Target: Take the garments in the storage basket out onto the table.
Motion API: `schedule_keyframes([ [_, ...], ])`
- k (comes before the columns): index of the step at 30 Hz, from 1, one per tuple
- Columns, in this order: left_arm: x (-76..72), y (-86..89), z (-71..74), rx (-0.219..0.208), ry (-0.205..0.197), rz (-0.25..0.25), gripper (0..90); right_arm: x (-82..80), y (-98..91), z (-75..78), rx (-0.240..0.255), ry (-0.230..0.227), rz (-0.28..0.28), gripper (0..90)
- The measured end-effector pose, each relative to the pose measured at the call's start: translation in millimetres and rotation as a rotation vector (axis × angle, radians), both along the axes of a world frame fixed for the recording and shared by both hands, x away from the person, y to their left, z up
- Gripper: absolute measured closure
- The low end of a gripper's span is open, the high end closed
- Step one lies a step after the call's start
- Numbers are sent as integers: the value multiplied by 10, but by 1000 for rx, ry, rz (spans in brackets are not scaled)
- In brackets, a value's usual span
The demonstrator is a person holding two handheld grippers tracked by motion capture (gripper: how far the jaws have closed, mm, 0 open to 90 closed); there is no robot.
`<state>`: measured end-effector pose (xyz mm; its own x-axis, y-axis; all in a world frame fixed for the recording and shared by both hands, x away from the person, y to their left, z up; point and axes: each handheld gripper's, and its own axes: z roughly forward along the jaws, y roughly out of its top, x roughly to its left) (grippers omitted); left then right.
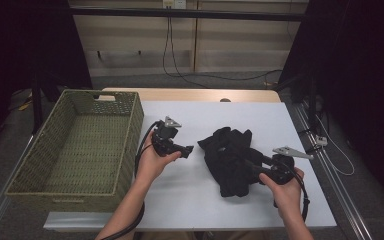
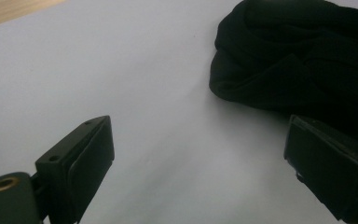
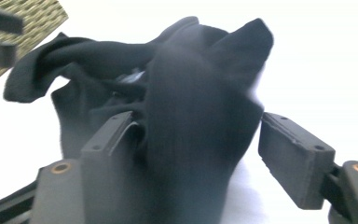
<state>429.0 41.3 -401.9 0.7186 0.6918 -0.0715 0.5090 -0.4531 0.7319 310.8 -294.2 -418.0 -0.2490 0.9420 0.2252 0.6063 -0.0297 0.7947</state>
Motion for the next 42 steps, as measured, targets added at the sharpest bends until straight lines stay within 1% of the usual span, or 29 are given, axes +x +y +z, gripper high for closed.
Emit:
schedule_keyframes([
  [3, 0, -1, 2, -4, 1, 1, 83, -3, -67, 82, -40, -29, -43, 223],
  [6, -2, 1, 8, -5, 5, -1, 83, 10, -103, 129, -26, -49, -48, 207],
  [8, -2, 1, 7, -7, 4, -1, 83, 44, -104, 154, -44, -56, -39, 174],
  [9, -2, -2, 1, -7, 2, 1, 83, 100, -80, 157, -41, -71, -8, 195],
  [10, 0, 0, -5, -7, 4, -1, 83, 100, -80, 157, -41, -71, -8, 195],
  [11, 2, -3, -12, -4, 9, -1, 83, 214, -11, 129, -22, -76, 37, 213],
  [12, 4, -4, -18, -4, 9, -1, 83, 214, -11, 129, -22, -76, 37, 213],
  [13, 6, -8, -26, -4, 10, 0, 83, 337, 53, 71, -24, -57, 66, 210],
  [14, 8, -13, -30, -5, 12, 0, 83, 337, 53, 71, -24, -57, 66, 210],
  [16, 10, -16, -29, -5, 11, -2, 83, 505, 117, -26, -14, -9, 103, 219],
  [17, 10, -15, -27, -7, 10, -4, 83, 593, 161, -95, -34, 16, 121, 240],
  [18, 11, -13, -24, -11, 11, -2, 83, 635, 186, -139, -38, 29, 132, 288],
  [19, 13, -7, -19, -13, 14, -6, 83, 701, 246, -264, -19, 102, 156, 456],
  [20, 14, -2, -16, -20, 15, -2, 82, 709, 283, -315, 0, 120, 169, 560],
  [22, 23, 29, -2, -22, 8, 2, 83, 674, 349, -371, -7, 115, 191, 710],
  [23, 23, 29, -2, -22, 8, 2, 83, 674, 349, -371, -7, 115, 191, 710],
  [24, 21, 33, 0, -30, 9, 8, 83, 631, 369, -380, 39, 109, 220, 773],
  [25, 22, 40, 9, -28, 7, 7, 83, 631, 369, -380, 39, 109, 220, 773],
  [27, 19, 41, 18, -34, 4, 9, 83, 572, 416, -377, 87, 139, 282, 784],
  [28, 19, 45, 27, -32, 3, 4, 83, 486, 512, -361, 99, 153, 363, 786],
  [29, 15, 42, 31, -38, 3, 9, 83, 486, 512, -361, 99, 153, 363, 786],
  [31, 14, 46, 39, -38, 0, 9, 83, 390, 618, -347, 130, 169, 429, 783],
  [33, 12, 48, 40, -37, -2, 13, 83, 322, 698, -328, 115, 158, 460, 753],
  [36, 11, 47, 36, -33, -2, 8, 83, 303, 695, -246, 48, 115, 404, 633],
  [38, 14, 48, 29, -35, 3, 6, 83, 322, 614, -164, 56, 79, 366, 683],
  [39, 18, 49, 24, -34, 0, 6, 83, 342, 540, -105, 77, 55, 334, 705],
  [40, 22, 51, 20, -33, 0, 8, 83, 342, 540, -105, 77, 55, 334, 705],
  [41, 25, 53, 15, -32, 1, 9, 83, 350, 504, -73, 81, 37, 320, 770],
  [42, 25, 54, 12, -37, 9, 11, 83, 358, 475, -44, 68, 18, 310, 793],
])
